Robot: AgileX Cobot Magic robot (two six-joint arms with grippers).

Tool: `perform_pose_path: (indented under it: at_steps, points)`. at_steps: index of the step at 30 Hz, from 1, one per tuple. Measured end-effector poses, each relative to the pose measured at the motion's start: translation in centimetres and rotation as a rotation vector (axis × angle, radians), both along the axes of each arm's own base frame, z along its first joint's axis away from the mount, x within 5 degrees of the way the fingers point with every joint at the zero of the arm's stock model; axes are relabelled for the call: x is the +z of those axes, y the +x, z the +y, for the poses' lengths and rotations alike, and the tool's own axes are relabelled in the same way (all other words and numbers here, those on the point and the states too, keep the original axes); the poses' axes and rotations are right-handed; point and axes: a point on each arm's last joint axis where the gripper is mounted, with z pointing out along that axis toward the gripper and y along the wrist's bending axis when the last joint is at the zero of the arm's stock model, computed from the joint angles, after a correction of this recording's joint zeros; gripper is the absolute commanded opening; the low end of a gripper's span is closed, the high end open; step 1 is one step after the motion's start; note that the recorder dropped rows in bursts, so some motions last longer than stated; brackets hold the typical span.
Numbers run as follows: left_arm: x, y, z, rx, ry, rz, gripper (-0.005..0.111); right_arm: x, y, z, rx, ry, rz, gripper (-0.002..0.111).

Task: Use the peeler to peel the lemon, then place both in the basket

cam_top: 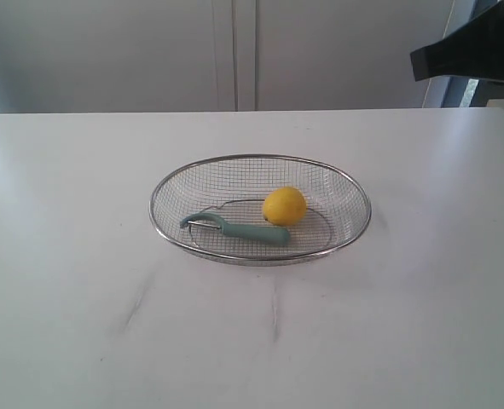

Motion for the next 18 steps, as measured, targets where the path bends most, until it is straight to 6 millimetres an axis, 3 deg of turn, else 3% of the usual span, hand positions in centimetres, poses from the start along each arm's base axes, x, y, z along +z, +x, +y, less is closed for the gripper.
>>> perform_pose_path:
  at_steps: [9,18]
  points:
    - [1.0,-6.1,1.4,0.103,-0.04,-0.255,0.0,0.0,0.0,0.0,0.0,0.0,0.0,0.0]
    - [0.8,-9.7,1.6,0.158,-0.05,-0.397,0.0,0.0,0.0,0.0,0.0,0.0,0.0,0.0]
